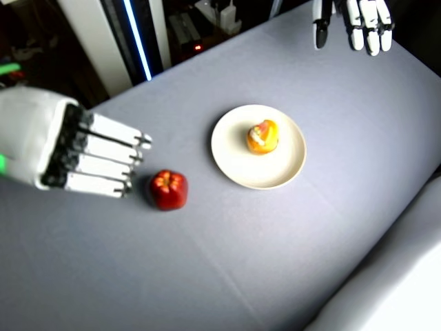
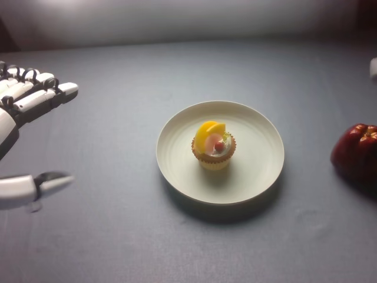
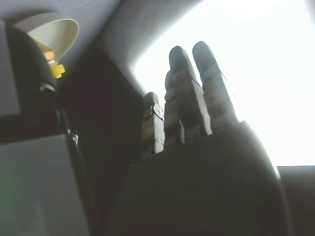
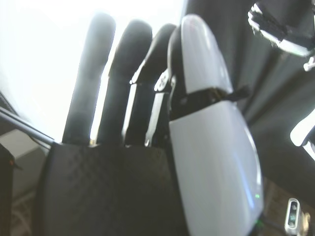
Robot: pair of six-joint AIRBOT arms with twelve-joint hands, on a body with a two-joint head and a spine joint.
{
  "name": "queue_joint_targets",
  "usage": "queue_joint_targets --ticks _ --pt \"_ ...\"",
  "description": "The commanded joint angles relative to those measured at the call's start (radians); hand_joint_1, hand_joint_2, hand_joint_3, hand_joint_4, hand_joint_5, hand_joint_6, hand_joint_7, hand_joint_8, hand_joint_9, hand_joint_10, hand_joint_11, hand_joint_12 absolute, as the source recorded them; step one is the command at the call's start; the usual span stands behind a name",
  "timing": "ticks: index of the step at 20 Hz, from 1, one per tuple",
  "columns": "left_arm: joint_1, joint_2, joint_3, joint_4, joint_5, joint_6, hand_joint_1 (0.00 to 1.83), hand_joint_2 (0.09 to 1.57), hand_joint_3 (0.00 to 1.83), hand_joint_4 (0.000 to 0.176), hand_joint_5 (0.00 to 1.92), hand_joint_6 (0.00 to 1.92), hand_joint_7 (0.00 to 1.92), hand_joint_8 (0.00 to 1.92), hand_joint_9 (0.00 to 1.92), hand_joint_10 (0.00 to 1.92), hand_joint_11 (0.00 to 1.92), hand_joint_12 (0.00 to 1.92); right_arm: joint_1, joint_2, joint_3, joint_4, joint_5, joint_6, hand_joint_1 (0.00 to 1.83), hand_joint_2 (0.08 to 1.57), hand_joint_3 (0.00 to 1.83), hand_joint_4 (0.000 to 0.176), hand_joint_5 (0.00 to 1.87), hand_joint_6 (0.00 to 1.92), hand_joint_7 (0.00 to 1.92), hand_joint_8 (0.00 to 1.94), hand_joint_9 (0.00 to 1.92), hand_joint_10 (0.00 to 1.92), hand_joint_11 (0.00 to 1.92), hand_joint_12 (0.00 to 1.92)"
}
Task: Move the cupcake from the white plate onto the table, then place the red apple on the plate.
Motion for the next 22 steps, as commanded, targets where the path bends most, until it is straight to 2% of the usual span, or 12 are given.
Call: queue_joint_targets --ticks 1,3,5,8,9,10,11,12,13,16,20,22 --pt "-0.01 0.003 0.005 0.006 -0.117 0.0 0.44 1.01 0.01 0.118 0.25 0.0 0.17 0.0 0.11 0.01 0.0 0.26 0.003 0.006 0.008 0.024 0.112 0.004 0.92 0.95 0.02 0.037 0.25 0.01 0.18 0.0 0.15 0.01 0.02 0.49" --pt "-0.01 0.003 0.007 0.003 -0.11 0.0 0.45 1.0 0.0 0.115 0.28 0.0 0.19 0.0 0.13 0.0 0.0 0.36 0.003 0.006 0.01 0.018 0.099 0.004 0.79 0.93 0.0 0.075 0.23 0.0 0.2 0.0 0.19 0.0 0.07 0.39" --pt "-0.016 -0.003 0.014 0.003 -0.101 0.0 0.54 0.97 0.0 0.112 0.29 0.0 0.19 0.0 0.14 0.0 0.01 0.38 0.003 0.006 0.01 0.014 0.095 0.004 0.77 0.94 0.01 0.063 0.23 0.0 0.19 0.0 0.18 0.0 0.06 0.37" --pt "-0.063 -0.04 0.049 0.02 -0.024 0.0 0.65 0.94 0.0 0.042 0.36 0.0 0.26 0.0 0.23 0.01 0.0 0.57 0.003 0.005 0.01 0.012 0.095 0.004 0.76 0.96 0.01 0.032 0.23 0.0 0.19 0.0 0.18 0.0 0.08 0.38" --pt "-0.131 -0.089 0.09 0.057 0.072 0.0 0.69 0.95 0.0 0.114 0.3 0.0 0.23 0.0 0.25 0.0 0.0 0.72 0.004 0.005 0.01 0.008 0.096 0.004 0.78 0.97 0.01 0.028 0.22 0.0 0.17 0.0 0.16 0.0 0.06 0.38" --pt "-0.142 -0.1 0.099 0.062 0.087 0.0 0.69 0.95 0.0 0.114 0.3 0.0 0.23 0.0 0.25 0.0 0.0 0.72 0.004 0.005 0.01 0.008 0.096 0.004 0.78 0.97 0.01 0.028 0.22 0.0 0.17 0.0 0.16 0.0 0.06 0.38" --pt "-0.192 -0.145 0.137 0.083 0.141 0.0 0.7 0.94 0.0 0.164 0.23 0.0 0.22 0.0 0.24 0.0 0.0 0.73 0.004 0.005 0.011 0.008 0.096 0.004 0.76 0.97 0.01 0.026 0.22 0.0 0.17 0.0 0.17 0.0 0.07 0.39" --pt "-0.236 -0.18 0.166 0.103 0.186 -0.001 0.78 0.9 0.0 0.174 0.27 0.01 0.24 0.0 0.23 0.0 0.0 0.69 0.004 0.004 0.013 0.008 0.096 0.004 0.77 0.98 0.01 0.027 0.22 0.0 0.18 0.0 0.16 0.0 0.05 0.38" --pt "-0.295 -0.218 0.198 0.137 0.247 -0.001 0.79 0.9 0.0 0.13 0.29 0.02 0.23 0.0 0.22 0.0 0.02 0.68 0.004 0.003 0.016 0.008 0.096 0.004 0.76 0.99 0.0 0.039 0.22 0.0 0.19 0.0 0.16 0.0 0.01 0.45" --pt "-0.426 -0.312 0.265 0.232 0.37 -0.002 0.91 0.87 0.0 0.098 0.35 0.01 0.31 0.0 0.28 0.0 0.0 0.68 0.009 -0.003 0.024 0.008 0.096 0.004 0.74 0.99 0.0 0.036 0.18 0.0 0.15 0.0 0.17 0.0 0.0 0.49" --pt "-0.495 -0.409 0.323 0.274 0.432 -0.002 0.87 0.87 0.0 0.12 0.37 0.0 0.27 0.0 0.22 0.0 0.0 0.61 0.016 -0.015 0.037 0.009 0.096 0.004 0.74 1.01 0.0 0.035 0.14 0.0 0.13 0.0 0.18 0.0 0.0 0.52" --pt "-0.512 -0.451 0.352 0.275 0.452 -0.006 0.81 0.86 0.0 0.125 0.38 0.0 0.32 0.01 0.27 0.01 0.0 0.75 0.017 -0.02 0.042 0.009 0.096 0.004 0.73 1.01 0.0 0.046 0.14 0.0 0.13 0.0 0.18 0.0 0.0 0.53"
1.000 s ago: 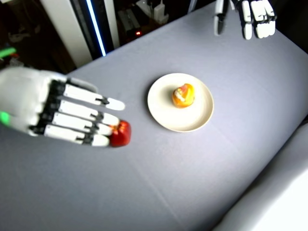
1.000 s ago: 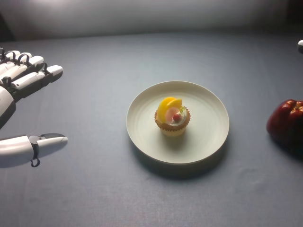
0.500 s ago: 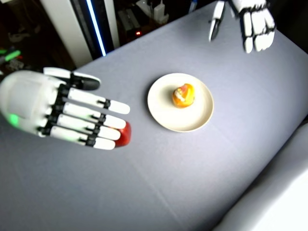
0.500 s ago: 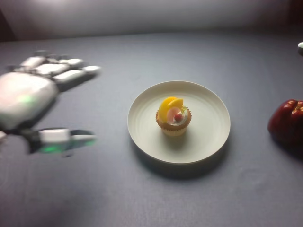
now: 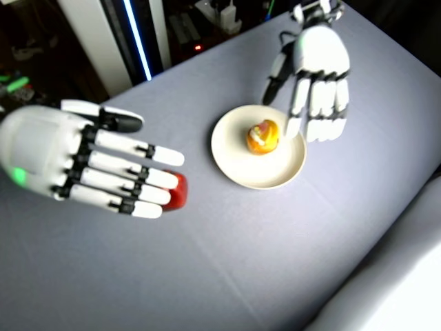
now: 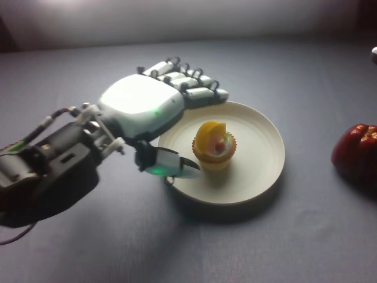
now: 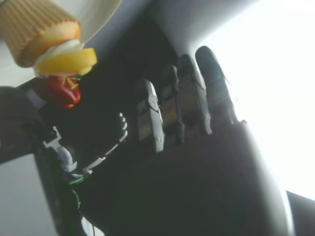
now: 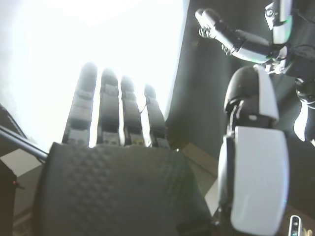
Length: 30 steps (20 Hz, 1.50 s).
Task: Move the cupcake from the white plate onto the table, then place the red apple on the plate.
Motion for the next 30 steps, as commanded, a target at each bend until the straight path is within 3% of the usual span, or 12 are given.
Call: queue_joint_targets --ticks 1,5,12,13,15,16,17,23,24,28,29,30 --pt "-0.021 -0.008 0.009 0.006 -0.109 -0.008 0.78 0.86 0.0 0.134 0.39 0.0 0.33 0.0 0.3 0.01 0.0 0.78 0.009 -0.002 0.009 0.03 0.125 0.004 0.73 1.02 0.0 0.036 0.15 0.0 0.13 0.0 0.18 0.0 0.0 0.53" --pt "-0.045 -0.063 0.051 0.012 -0.064 -0.011 0.83 0.87 0.0 0.077 0.43 0.01 0.42 0.01 0.41 0.02 0.0 1.01 0.014 -0.009 0.017 0.03 0.12 0.004 0.75 1.05 0.01 0.046 0.15 0.0 0.15 0.01 0.19 0.0 0.0 0.55" --pt "-0.048 -0.113 0.095 0.011 -0.007 -0.011 0.87 0.92 0.0 0.079 0.64 0.01 0.66 0.01 0.62 0.02 0.09 1.26 0.016 -0.013 0.02 0.029 0.112 0.004 0.79 1.05 0.0 0.066 0.16 0.0 0.15 0.01 0.19 0.01 0.01 0.51" --pt "-0.048 -0.11 0.097 0.005 0.006 0.001 1.0 0.92 0.0 0.026 0.81 0.0 0.89 0.08 0.65 0.69 0.24 1.49 0.016 -0.013 0.02 0.029 0.109 0.004 0.79 1.05 0.0 0.08 0.17 0.01 0.16 0.01 0.2 0.01 0.01 0.52" --pt "-0.048 -0.11 0.101 0.002 0.012 0.001 1.04 0.94 0.0 0.0 0.9 0.0 1.04 0.15 0.66 1.02 0.31 1.63 0.016 -0.013 0.02 0.029 0.108 0.004 0.79 1.05 0.0 0.078 0.17 0.0 0.16 0.01 0.2 0.01 0.01 0.52" --pt "-0.048 -0.114 0.104 0.002 0.017 0.002 1.23 1.04 0.0 0.0 1.05 0.6 1.09 0.68 0.77 1.12 0.34 1.64 0.016 -0.013 0.02 0.029 0.106 0.004 0.79 1.06 0.0 0.069 0.17 0.01 0.17 0.01 0.22 0.02 0.02 0.53" --pt "-0.049 -0.117 0.107 0.002 0.019 0.003 1.26 1.09 0.0 0.0 1.09 0.52 1.02 1.1 0.85 1.21 0.44 1.66 0.016 -0.013 0.02 0.029 0.104 0.004 0.8 1.06 0.0 0.058 0.19 0.01 0.19 0.01 0.24 0.02 0.03 0.54" --pt "-0.066 -0.088 0.086 -0.005 -0.03 0.002 1.28 1.07 0.0 0.0 1.31 0.09 1.02 1.18 1.09 0.96 0.84 1.43 0.015 -0.014 0.02 0.029 0.099 0.008 0.81 1.06 0.0 0.019 0.23 0.01 0.23 0.01 0.29 0.02 0.08 0.58" --pt "-0.067 -0.065 0.066 -0.004 -0.066 -0.003 1.23 1.01 0.0 0.0 1.37 0.19 0.98 1.14 0.97 1.3 0.78 1.69 0.015 -0.014 0.02 0.029 0.099 0.011 0.81 1.06 0.0 0.015 0.24 0.01 0.24 0.01 0.29 0.01 0.08 0.58" --pt "-0.035 0.085 -0.061 0.003 -0.253 -0.007 1.3 1.07 0.0 0.0 1.16 0.44 1.06 1.03 0.94 0.99 0.71 1.39 0.014 -0.014 0.017 0.03 0.099 0.018 0.82 1.08 0.01 0.008 0.25 0.01 0.21 0.0 0.29 0.01 0.07 0.58" --pt "-0.018 0.122 -0.086 0.003 -0.294 -0.008 1.27 1.09 0.0 0.0 1.03 0.8 1.0 1.04 0.85 1.4 0.7 1.75 0.013 -0.014 0.016 0.03 0.099 0.019 0.83 1.09 0.01 0.022 0.26 0.01 0.21 0.0 0.28 0.0 0.05 0.58" --pt "0.033 0.195 -0.132 -0.022 -0.367 -0.008 1.25 1.1 0.0 0.0 1.09 0.62 0.98 1.18 0.87 1.13 0.77 1.54 0.009 -0.013 0.014 0.03 0.099 0.021 0.82 1.08 0.0 0.046 0.26 0.0 0.24 0.0 0.29 0.0 0.04 0.64"
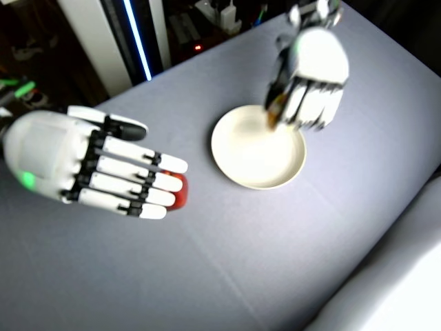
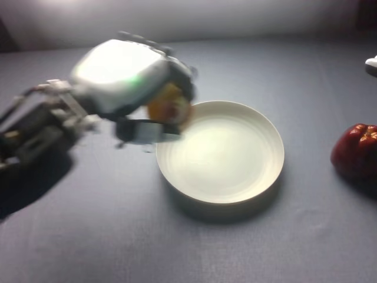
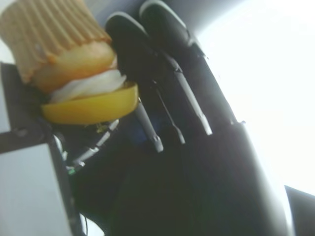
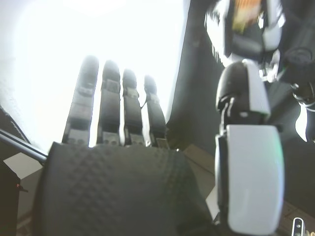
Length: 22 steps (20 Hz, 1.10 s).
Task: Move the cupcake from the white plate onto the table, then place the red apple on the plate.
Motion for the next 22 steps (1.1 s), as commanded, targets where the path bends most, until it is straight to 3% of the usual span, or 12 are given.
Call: queue_joint_targets --ticks 1,3,6,9,12,13,14,15,16,17,21,22 --pt "0.013 0.025 -0.014 -0.009 -0.17 0.001 1.27 1.08 0.0 0.0 1.11 0.54 1.05 1.08 0.95 1.04 0.81 1.52 0.004 0.004 0.001 0.025 0.121 0.01 0.82 1.08 0.0 0.045 0.26 0.0 0.25 0.01 0.3 0.01 0.05 0.65" --pt "0.084 0.079 -0.051 -0.057 -0.232 0.005 1.27 1.09 0.0 0.0 1.07 0.59 1.02 1.15 0.9 1.06 0.73 1.56 0.002 0.004 0.0 0.027 0.121 0.011 0.82 1.09 0.0 0.041 0.26 0.0 0.25 0.01 0.29 0.0 0.04 0.64" --pt "0.198 0.117 -0.074 -0.156 -0.201 0.041 1.26 1.13 0.0 0.0 1.1 0.46 0.89 1.38 0.75 1.46 0.58 1.88 0.0 0.004 -0.001 0.027 0.121 0.016 0.83 1.08 0.0 0.031 0.27 0.0 0.26 0.01 0.3 0.0 0.04 0.65" --pt "0.271 0.111 -0.066 -0.252 -0.153 0.068 1.28 1.07 0.0 0.0 1.29 0.14 1.01 1.17 1.0 1.26 0.88 1.73 -0.004 0.004 -0.001 0.027 0.121 0.018 0.83 1.06 0.0 0.014 0.26 0.0 0.27 0.01 0.31 0.0 0.04 0.66" --pt "0.288 0.089 -0.042 -0.284 -0.114 0.068 1.27 1.07 0.0 0.0 1.11 0.55 1.07 1.05 0.94 0.91 0.8 1.46 -0.004 0.005 0.004 0.02 0.109 0.018 0.82 1.05 0.0 0.018 0.26 0.0 0.26 0.0 0.31 0.0 0.01 0.71" --pt "0.288 0.088 -0.042 -0.284 -0.114 0.072 1.2 0.99 0.0 0.0 0.92 0.19 0.89 0.52 0.85 0.81 0.69 1.44 -0.004 0.006 0.006 0.011 0.101 0.018 0.83 1.05 0.0 0.014 0.26 0.0 0.26 0.0 0.31 0.0 0.0 0.75" --pt "0.287 0.089 -0.046 -0.284 -0.116 0.081 1.04 0.9 0.0 0.02 0.64 0.01 0.67 0.04 0.72 0.3 0.49 1.08 0.0 0.008 0.01 -0.003 0.087 0.018 0.89 1.03 0.0 0.032 0.26 0.0 0.25 0.0 0.25 0.0 0.0 0.71" --pt "0.287 0.092 -0.049 -0.284 -0.121 0.083 0.93 0.88 0.0 0.069 0.5 0.0 0.56 0.01 0.68 0.17 0.41 1.09 0.009 0.01 0.013 -0.019 0.069 0.018 0.89 1.01 0.0 0.036 0.24 0.0 0.24 0.0 0.23 0.0 0.0 0.71" --pt "0.289 0.097 -0.053 -0.284 -0.127 0.083 0.93 0.88 0.0 0.069 0.5 0.0 0.56 0.01 0.68 0.17 0.41 1.09 0.02 0.012 0.017 -0.039 0.043 0.018 0.89 1.01 0.0 0.036 0.24 0.0 0.24 0.0 0.23 0.0 0.0 0.71" --pt "0.294 0.105 -0.06 -0.284 -0.138 0.084 0.83 0.86 0.0 0.151 0.32 0.0 0.33 0.0 0.46 0.02 0.14 1.11 0.038 0.014 0.024 -0.067 0.005 0.018 1.01 0.93 0.0 0.087 0.2 0.0 0.18 0.0 0.14 0.0 0.0 0.46" --pt "0.312 0.13 -0.093 -0.275 -0.193 0.084 0.8 0.82 0.0 0.16 0.16 0.0 0.12 0.0 0.17 0.0 0.0 0.74 0.143 0.014 0.063 -0.201 -0.177 0.019 1.05 0.82 0.0 0.11 0.13 0.0 0.16 0.0 0.15 0.0 0.0 0.48" --pt "0.312 0.135 -0.1 -0.268 -0.209 0.084 0.76 0.81 0.0 0.175 0.09 0.0 0.04 0.01 0.06 0.01 0.0 0.38 0.176 0.012 0.074 -0.24 -0.234 0.019 1.06 0.8 0.0 0.107 0.12 0.0 0.17 0.0 0.16 0.0 0.0 0.45"
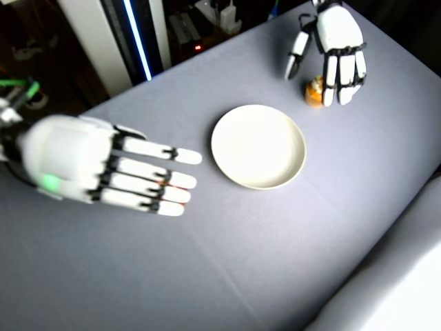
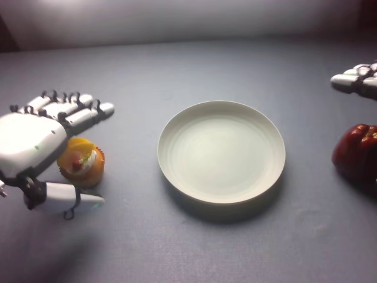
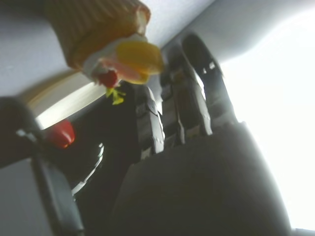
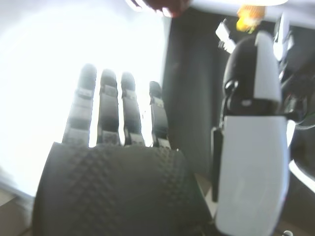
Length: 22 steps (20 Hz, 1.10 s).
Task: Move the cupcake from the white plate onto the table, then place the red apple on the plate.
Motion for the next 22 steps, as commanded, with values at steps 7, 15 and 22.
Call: queue_joint_targets --ticks 7,15,22 --pt "0.005 0.028 -0.036 0.032 -0.194 0.003 0.74 0.77 0.0 0.176 0.0 0.0 0.0 0.0 0.02 0.0 0.0 0.5 0.096 -0.04 0.07 -0.072 -0.134 0.004 1.26 0.9 0.0 0.0 0.73 0.01 0.79 0.02 0.94 0.13 0.75 0.89" --pt "0.034 0.044 -0.055 0.007 -0.238 0.003 0.75 0.81 0.0 0.176 0.0 0.0 0.0 0.0 0.01 0.02 0.0 0.46 0.121 -0.052 0.078 -0.052 -0.104 0.002 1.4 1.06 0.0 0.0 1.04 0.89 1.12 0.61 1.02 1.15 0.93 1.35" --pt "0.06 0.084 -0.115 0.04 -0.36 -0.003 0.78 0.82 0.0 0.176 0.0 0.0 0.0 0.0 0.0 0.0 0.0 0.25 0.301 -0.136 0.093 -0.101 0.051 0.032 1.4 1.05 0.0 0.0 1.05 0.74 1.18 0.62 1.03 1.13 0.9 1.29"
